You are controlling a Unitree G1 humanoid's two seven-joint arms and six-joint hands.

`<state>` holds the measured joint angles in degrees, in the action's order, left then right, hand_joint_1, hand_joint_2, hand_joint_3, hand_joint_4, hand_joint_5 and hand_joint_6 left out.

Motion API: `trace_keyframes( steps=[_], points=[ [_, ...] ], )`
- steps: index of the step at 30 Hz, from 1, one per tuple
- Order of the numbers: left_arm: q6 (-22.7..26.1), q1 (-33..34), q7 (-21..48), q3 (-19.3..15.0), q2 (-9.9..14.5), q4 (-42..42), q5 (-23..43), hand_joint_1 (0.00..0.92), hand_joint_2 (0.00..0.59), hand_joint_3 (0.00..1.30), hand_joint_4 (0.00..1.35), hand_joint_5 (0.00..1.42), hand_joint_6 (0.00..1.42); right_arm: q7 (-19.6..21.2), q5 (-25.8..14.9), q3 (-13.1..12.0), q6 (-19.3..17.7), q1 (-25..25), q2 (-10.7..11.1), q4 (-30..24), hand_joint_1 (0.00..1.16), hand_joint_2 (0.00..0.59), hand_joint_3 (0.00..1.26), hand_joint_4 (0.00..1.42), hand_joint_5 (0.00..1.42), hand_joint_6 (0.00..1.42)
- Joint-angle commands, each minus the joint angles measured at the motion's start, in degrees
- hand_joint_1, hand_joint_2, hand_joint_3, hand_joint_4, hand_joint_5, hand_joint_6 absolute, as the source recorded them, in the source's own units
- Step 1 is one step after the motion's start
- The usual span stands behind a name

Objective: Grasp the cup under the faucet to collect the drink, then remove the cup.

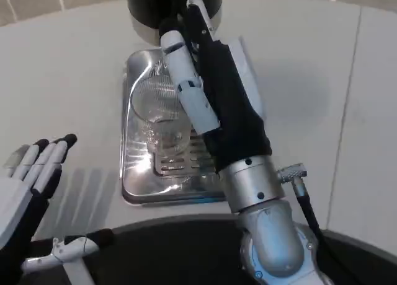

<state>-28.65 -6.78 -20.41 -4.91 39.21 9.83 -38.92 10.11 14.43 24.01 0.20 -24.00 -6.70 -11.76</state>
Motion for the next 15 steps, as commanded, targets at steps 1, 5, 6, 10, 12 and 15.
trace_keyframes(
  steps=[1,5,6,10,12,15],
  points=[
    [-0.31,0.08,-1.26,0.78,-0.62,0.60,-0.54,0.000,0.070,0.00,0.00,0.00,0.00,-2.25,1.81,1.75,3.25,-0.13,-1.89,-2.32,0.00,0.584,0.00,0.00,0.00,0.00],
    [-0.39,0.35,-1.57,1.14,-0.66,0.91,-0.55,0.000,0.070,0.00,0.00,0.00,0.00,-4.46,4.78,2.62,7.27,-0.97,-0.98,-5.06,0.00,0.580,0.00,0.00,0.00,0.00],
    [-0.39,0.44,-1.60,1.21,-0.68,0.98,-0.54,0.000,0.070,0.00,0.00,0.00,0.00,-4.85,5.49,3.04,8.12,-0.87,-1.03,-5.80,0.00,0.579,0.00,0.00,0.00,0.00],
    [-0.39,0.64,-1.83,1.47,-0.66,1.04,-0.55,0.000,0.070,0.00,0.00,0.00,0.00,-5.99,7.02,3.90,10.44,-0.43,-1.16,-7.43,0.00,0.578,0.00,0.00,0.00,0.00],
    [-0.41,0.61,-1.90,1.54,-0.66,0.98,-0.49,0.000,0.070,0.00,0.00,0.00,0.00,-6.48,7.35,4.13,11.19,-0.29,-1.07,-7.91,0.00,0.579,0.00,0.00,0.00,0.00],
    [-0.59,0.44,-2.13,1.64,-0.65,0.95,-0.53,0.000,0.070,0.00,0.00,0.00,0.00,-7.24,8.42,4.44,12.59,-0.40,-0.96,-8.94,0.00,0.577,0.00,0.00,0.00,0.00]
  ],
)
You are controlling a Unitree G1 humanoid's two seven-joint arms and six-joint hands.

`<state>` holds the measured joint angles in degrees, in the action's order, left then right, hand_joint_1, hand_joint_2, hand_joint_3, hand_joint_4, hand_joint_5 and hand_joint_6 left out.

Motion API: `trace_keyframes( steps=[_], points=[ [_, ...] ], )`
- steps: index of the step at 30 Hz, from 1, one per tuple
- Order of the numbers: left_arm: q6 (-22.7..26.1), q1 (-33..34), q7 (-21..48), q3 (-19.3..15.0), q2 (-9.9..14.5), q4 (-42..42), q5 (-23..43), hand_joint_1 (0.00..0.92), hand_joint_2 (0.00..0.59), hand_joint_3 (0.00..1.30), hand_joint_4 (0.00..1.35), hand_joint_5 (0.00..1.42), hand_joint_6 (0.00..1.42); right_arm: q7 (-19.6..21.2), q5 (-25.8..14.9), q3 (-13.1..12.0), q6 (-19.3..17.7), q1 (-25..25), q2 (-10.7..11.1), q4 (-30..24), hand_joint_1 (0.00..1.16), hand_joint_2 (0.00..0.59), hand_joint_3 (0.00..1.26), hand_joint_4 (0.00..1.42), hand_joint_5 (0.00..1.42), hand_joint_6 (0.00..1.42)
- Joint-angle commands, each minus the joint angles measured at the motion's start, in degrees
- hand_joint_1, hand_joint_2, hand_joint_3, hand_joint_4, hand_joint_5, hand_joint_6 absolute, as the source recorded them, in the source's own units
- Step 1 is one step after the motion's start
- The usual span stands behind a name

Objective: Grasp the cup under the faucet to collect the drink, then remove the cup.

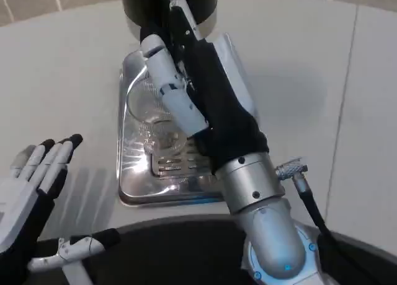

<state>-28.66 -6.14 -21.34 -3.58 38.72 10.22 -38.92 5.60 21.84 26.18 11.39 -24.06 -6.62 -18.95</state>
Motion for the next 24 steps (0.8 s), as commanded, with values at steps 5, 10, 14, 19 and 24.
trace_keyframes(
  steps=[5,10,14,19,24],
  points=[
    [-0.73,-0.26,-1.56,0.47,-0.14,0.68,-0.58,0.000,0.070,0.00,0.00,0.00,0.00,-5.98,6.60,4.14,6.87,-2.07,-0.04,-4.93,0.00,0.559,0.00,0.00,0.00,0.00],
    [-0.87,-0.24,-1.91,0.72,-0.25,0.51,-0.60,0.000,0.070,0.00,0.00,0.00,0.00,-11.27,13.77,6.65,14.07,-4.53,0.08,-7.87,0.00,0.560,0.00,0.00,0.00,0.00],
    [-0.95,-0.23,-2.10,0.73,-0.44,0.36,-0.55,0.000,0.070,0.00,0.00,0.00,0.00,-14.62,18.23,8.09,17.82,-6.20,-0.33,-8.53,0.00,0.562,0.00,0.00,0.00,0.00],
    [-1.49,-0.18,-2.36,0.37,-0.89,0.28,0.10,0.000,0.070,0.00,0.00,0.00,0.00,-18.60,22.95,9.13,21.55,-8.25,-0.41,-8.88,0.00,0.560,0.00,0.00,0.00,0.00],
    [-1.52,0.88,-1.48,0.09,-1.83,0.58,2.31,0.000,0.064,0.00,0.00,0.00,0.00,-25.80,32.61,12.29,25.42,-12.18,0.12,-9.10,0.00,0.561,0.00,0.00,0.00,0.00]
  ],
)
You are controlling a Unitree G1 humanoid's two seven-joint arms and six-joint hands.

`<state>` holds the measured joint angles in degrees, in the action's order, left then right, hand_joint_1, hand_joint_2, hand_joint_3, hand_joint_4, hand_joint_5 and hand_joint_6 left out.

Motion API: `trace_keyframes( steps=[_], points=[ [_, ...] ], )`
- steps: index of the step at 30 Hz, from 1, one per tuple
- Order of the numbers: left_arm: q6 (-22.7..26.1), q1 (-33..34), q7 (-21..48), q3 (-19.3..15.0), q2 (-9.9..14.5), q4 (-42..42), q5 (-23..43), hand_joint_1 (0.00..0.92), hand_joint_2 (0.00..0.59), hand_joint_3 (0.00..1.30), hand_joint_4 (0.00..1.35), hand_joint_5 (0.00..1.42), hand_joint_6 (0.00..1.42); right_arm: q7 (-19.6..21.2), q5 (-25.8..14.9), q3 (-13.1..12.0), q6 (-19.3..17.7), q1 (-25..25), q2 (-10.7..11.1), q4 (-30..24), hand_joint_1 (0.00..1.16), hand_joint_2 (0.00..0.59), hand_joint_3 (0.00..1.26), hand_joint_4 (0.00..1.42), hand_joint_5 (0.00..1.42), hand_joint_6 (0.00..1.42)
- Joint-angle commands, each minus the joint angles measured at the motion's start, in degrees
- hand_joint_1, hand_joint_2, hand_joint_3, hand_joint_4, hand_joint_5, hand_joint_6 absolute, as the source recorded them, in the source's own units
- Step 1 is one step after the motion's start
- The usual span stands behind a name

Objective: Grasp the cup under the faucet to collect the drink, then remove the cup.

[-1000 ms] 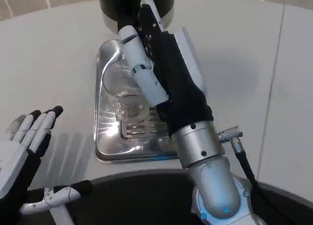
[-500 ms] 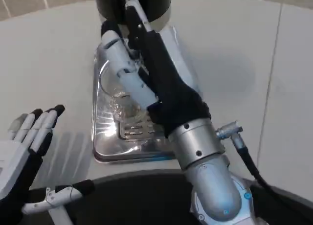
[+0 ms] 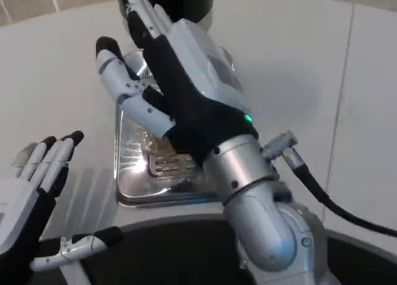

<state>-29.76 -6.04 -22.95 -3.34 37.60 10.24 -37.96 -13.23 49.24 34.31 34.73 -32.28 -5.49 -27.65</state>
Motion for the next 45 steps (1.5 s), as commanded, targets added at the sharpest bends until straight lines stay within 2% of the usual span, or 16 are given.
trace_keyframes(
  steps=[1,4,9,20,35,39,45],
  points=[
    [-0.41,0.87,0.11,-0.12,-0.75,0.54,1.46,0.000,0.062,0.00,0.00,0.00,0.00,-7.52,6.68,4.51,2.30,-3.90,-1.37,-0.64,0.00,0.562,0.00,0.00,0.00,0.00],
    [-0.04,1.53,0.28,-0.09,-1.25,0.71,2.25,0.000,0.057,0.00,0.00,0.00,0.00,-9.27,10.38,4.76,2.96,-3.59,-2.36,-1.12,0.00,0.568,0.00,0.00,0.00,0.00],
    [1.09,3.51,0.63,-0.13,-2.41,2.36,3.30,0.000,0.046,0.00,0.00,0.00,0.00,-10.68,11.43,3.96,2.34,-3.03,-2.87,-0.60,0.00,0.573,0.00,0.00,0.00,0.00],
    [3.31,9.63,4.18,0.06,-5.80,5.91,9.19,0.014,0.041,0.00,0.00,0.00,0.00,-9.73,11.02,3.42,1.88,-2.34,-2.94,0.19,0.00,0.575,0.00,0.00,0.00,0.00],
    [4.90,16.75,4.72,2.84,-9.24,9.74,8.57,0.051,0.040,0.00,0.00,0.00,0.00,-8.79,10.00,1.59,1.74,-2.10,-2.70,0.48,0.00,0.579,0.00,0.00,0.00,0.00],
    [5.81,18.66,4.30,3.89,-10.31,11.35,8.01,0.102,0.035,0.00,0.00,0.00,0.00,-8.44,9.70,1.24,1.51,-1.85,-2.63,0.34,0.00,0.584,0.00,0.00,0.00,0.00],
    [6.41,21.35,4.23,4.94,-11.09,13.62,8.23,0.115,0.037,0.00,0.00,0.00,0.00,-7.91,9.01,0.96,1.42,-1.37,-2.62,0.14,0.00,0.586,0.00,0.00,0.00,0.00]
  ],
)
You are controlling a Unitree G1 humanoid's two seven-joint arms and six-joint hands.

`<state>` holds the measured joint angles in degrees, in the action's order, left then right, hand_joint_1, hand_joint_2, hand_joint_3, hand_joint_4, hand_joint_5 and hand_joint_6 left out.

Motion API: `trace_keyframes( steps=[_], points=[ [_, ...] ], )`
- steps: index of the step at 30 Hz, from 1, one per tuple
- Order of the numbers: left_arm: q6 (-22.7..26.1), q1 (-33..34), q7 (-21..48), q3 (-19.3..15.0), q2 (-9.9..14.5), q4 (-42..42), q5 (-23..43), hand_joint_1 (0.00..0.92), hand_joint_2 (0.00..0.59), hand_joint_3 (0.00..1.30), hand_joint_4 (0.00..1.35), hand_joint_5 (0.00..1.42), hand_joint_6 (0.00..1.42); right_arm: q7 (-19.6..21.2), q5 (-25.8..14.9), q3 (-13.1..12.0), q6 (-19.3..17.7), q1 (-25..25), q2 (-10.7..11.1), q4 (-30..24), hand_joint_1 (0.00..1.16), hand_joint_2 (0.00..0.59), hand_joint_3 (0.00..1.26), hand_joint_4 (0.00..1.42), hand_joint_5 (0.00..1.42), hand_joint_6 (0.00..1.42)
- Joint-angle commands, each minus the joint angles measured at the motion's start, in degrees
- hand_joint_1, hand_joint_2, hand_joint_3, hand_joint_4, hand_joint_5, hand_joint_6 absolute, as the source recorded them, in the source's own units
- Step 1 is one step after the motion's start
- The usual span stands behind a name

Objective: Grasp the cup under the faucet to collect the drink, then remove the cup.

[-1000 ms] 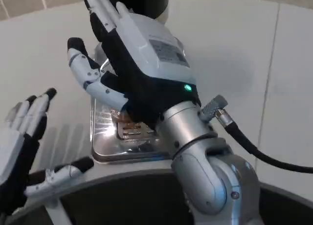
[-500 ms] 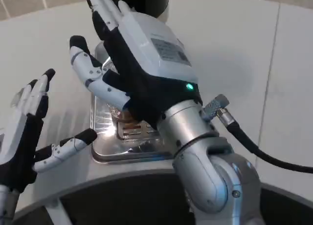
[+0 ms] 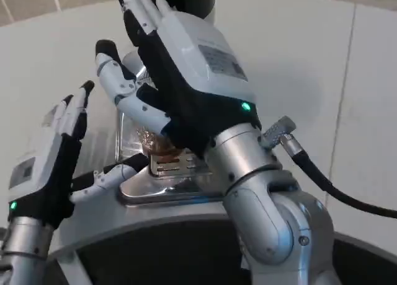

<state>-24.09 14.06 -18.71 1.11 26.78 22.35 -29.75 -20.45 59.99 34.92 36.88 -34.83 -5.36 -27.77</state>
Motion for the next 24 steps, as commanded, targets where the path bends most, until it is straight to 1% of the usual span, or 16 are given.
trace_keyframes(
  steps=[1,3,7,12,18,24],
  points=[
    [0.73,1.50,0.02,0.56,-0.30,1.82,0.05,0.117,0.038,0.00,0.00,0.00,0.00,-0.52,-1.89,0.32,-0.80,1.28,-2.71,0.20,0.00,0.586,0.00,0.00,0.00,0.00],
    [0.82,2.16,0.01,0.70,-0.51,2.86,0.14,0.134,0.039,0.00,0.00,0.00,0.00,-0.38,-2.18,0.27,-0.87,1.37,-2.61,0.07,0.00,0.585,0.00,0.00,0.00,0.00],
    [0.82,2.92,-0.22,0.71,-0.90,4.08,0.43,0.140,0.039,0.00,0.00,0.00,0.00,-0.23,-2.82,0.11,-1.06,1.41,-2.47,-0.03,0.00,0.586,0.00,0.00,0.00,0.00],
    [0.64,3.26,-0.20,0.81,-1.07,4.80,0.42,0.142,0.039,0.00,0.00,0.00,0.00,-1.81,-4.56,0.29,-1.01,0.77,-2.09,1.78,0.00,0.585,0.00,0.00,0.00,0.00],
    [0.56,3.21,-0.47,1.10,-1.24,5.44,0.40,0.142,0.039,0.00,0.00,0.00,0.00,-2.61,-6.50,0.39,-2.40,0.51,-1.19,2.58,0.00,0.581,0.00,0.00,0.00,0.00],
    [0.45,3.69,-0.86,1.14,-1.34,6.13,0.48,0.136,0.040,0.00,0.00,0.00,0.00,-2.48,-6.48,0.22,-2.85,0.72,-0.98,2.76,0.00,0.577,0.00,0.00,0.00,0.00]
  ],
)
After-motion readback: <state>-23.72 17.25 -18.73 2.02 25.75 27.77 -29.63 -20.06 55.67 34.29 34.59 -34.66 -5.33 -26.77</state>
